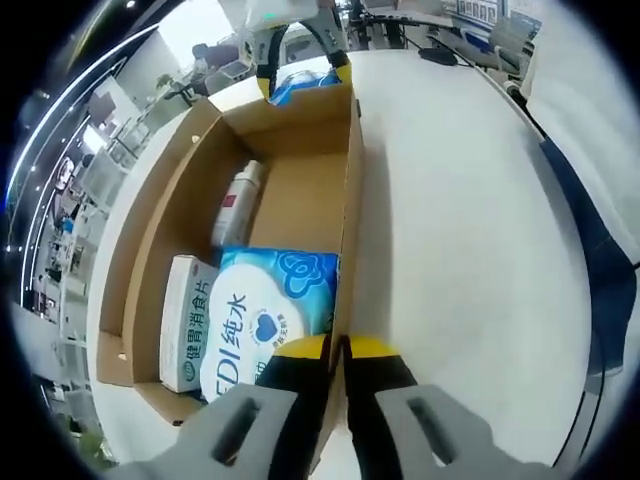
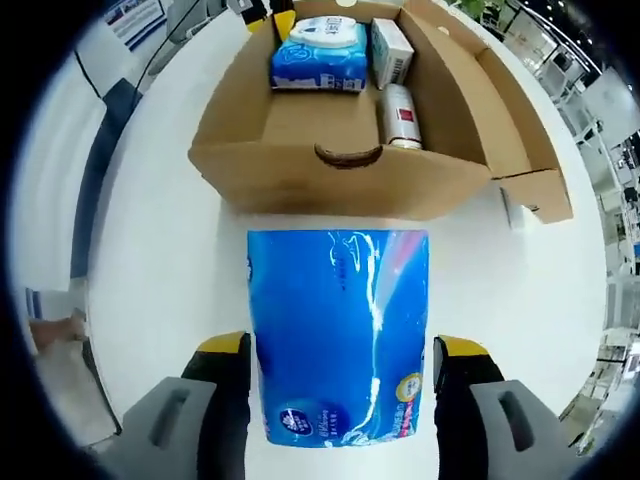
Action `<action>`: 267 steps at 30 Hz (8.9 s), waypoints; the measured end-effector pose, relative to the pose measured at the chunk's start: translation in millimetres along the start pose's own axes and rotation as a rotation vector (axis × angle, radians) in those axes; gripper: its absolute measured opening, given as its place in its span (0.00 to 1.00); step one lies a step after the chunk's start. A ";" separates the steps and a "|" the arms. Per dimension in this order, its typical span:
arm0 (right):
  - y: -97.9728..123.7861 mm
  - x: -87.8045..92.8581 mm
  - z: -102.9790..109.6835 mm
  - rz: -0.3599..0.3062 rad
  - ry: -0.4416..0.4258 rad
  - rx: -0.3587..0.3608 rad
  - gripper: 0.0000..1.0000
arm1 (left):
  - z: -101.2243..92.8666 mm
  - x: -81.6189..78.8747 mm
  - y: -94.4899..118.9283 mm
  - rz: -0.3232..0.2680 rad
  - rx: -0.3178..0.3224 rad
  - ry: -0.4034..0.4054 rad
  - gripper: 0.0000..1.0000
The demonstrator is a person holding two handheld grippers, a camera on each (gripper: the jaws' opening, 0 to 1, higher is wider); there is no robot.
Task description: Operate the shoe box by opening the lid, removing the specified soft item, and placing it in the target area until the item is outside and the box remains undamaged.
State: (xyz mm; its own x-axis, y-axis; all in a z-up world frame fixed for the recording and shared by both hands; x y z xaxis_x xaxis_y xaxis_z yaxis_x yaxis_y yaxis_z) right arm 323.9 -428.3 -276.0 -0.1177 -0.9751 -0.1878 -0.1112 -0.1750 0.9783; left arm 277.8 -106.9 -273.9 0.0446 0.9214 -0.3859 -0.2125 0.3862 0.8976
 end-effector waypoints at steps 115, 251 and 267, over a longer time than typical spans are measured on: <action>-62.7 -174.5 -20.6 -0.025 -0.052 0.222 0.43 | 0.3 2.0 0.3 -0.056 -0.005 -0.086 0.05; 0.3 -168.6 -6.8 -0.292 -0.644 0.184 0.19 | 0.1 2.4 -0.5 -0.061 0.004 -0.114 0.04; 38.1 -157.0 -5.1 -0.342 -0.776 0.250 0.19 | -0.5 2.1 -0.3 -0.059 -0.001 -0.114 0.04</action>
State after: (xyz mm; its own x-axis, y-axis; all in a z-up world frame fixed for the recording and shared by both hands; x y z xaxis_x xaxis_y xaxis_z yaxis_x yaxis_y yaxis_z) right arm 343.2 -282.5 -208.8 -0.6648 -0.4916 -0.5625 -0.4649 -0.3171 0.8266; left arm 277.4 -105.0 -275.1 0.1681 0.8958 -0.4115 -0.2075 0.4403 0.8736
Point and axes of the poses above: the point that each gripper's makers call its tool centre point, and the gripper's own axes: y roughly backward along the fingers, z roughly to its left, x roughly out of its underside, the point moved 6 cm from there along y, roughly backward along the fingers, and after that the axes turned 2 degrees about -y, right-handed, at the moved point
